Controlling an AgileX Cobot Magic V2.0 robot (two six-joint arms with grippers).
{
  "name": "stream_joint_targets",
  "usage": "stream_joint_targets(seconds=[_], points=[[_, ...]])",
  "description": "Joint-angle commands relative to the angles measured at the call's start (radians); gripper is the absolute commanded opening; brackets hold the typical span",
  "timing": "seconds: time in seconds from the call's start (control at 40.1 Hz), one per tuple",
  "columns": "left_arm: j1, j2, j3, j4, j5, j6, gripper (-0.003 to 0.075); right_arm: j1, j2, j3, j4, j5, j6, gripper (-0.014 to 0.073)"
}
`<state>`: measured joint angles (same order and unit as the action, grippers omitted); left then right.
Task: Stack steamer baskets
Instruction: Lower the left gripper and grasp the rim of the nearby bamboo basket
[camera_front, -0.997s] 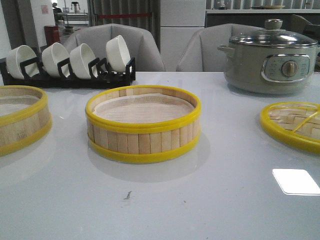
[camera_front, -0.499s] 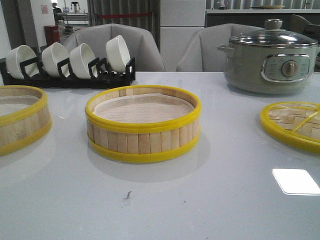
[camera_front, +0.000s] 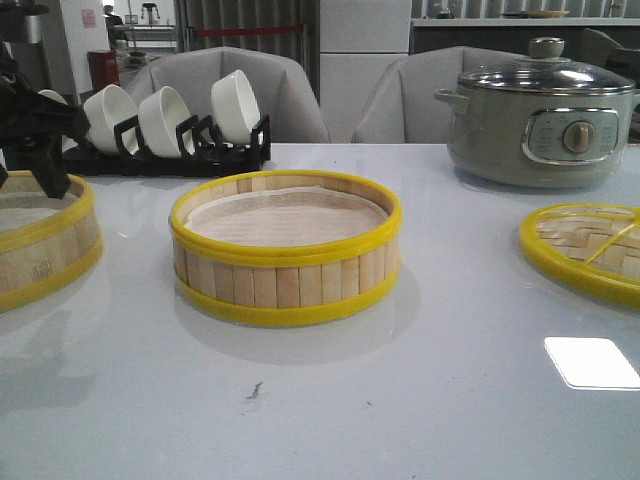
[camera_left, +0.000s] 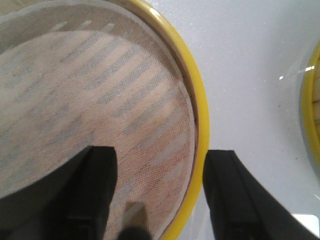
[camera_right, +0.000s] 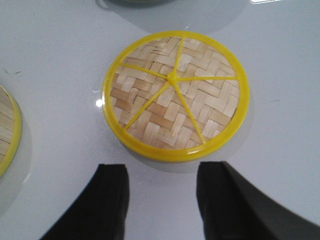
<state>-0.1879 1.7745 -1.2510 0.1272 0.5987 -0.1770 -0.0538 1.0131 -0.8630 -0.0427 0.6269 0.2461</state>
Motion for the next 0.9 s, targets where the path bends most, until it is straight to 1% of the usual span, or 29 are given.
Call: stream_joint_targets(seconds=[0.0, 0.075, 0.399, 0.449, 0.499, 0.524, 0.573, 0.598, 0.648, 0.723, 0.873], points=[[-0.003, -0.011, -0.057, -0.069, -0.051, 0.057, 0.0433, -0.004, -0.007, -0.035, -0.003, -0.056, -0.003, 0.0417], [-0.003, 0.010, -0.064, -0.103, -0.052, 0.082, 0.0433, -0.004, -0.007, -0.035, -0.003, -0.056, -0.003, 0.0417], [-0.003, 0.101, -0.064, -0.121, -0.038, 0.082, 0.0427, -0.004, -0.007, -0.035, -0.003, -0.059, -0.003, 0.0417], [-0.003, 0.102, -0.064, -0.133, -0.031, 0.082, 0.0386, -0.004, -0.007, -0.035, -0.003, -0.059, -0.003, 0.0417], [-0.010, 0.100, -0.069, -0.133, -0.025, 0.082, 0.0298, -0.004, -0.007, -0.035, -0.003, -0.060, -0.003, 0.0417], [-0.012, 0.098, -0.070, -0.127, -0.021, 0.082, 0.0249, -0.004, -0.007, -0.035, -0.003, -0.063, -0.003, 0.0417], [-0.021, 0.091, -0.082, -0.127, -0.014, 0.082, 0.0099, -0.004, -0.007, -0.035, -0.003, -0.065, -0.003, 0.0417], [-0.024, 0.088, -0.088, -0.122, -0.011, 0.082, 0.0070, -0.004, -0.007, -0.035, -0.003, -0.066, -0.003, 0.0417], [-0.035, 0.079, -0.107, -0.120, -0.002, 0.084, 0.0105, -0.004, -0.007, -0.035, -0.003, -0.068, -0.003, 0.0417], [-0.062, 0.067, -0.158, -0.120, 0.029, 0.084, 0.0087, -0.004, -0.007, -0.035, -0.003, -0.069, -0.003, 0.0417], [-0.140, 0.061, -0.289, -0.120, 0.078, 0.084, 0.0087, -0.004, -0.007, -0.035, -0.003, -0.070, -0.003, 0.0417]])
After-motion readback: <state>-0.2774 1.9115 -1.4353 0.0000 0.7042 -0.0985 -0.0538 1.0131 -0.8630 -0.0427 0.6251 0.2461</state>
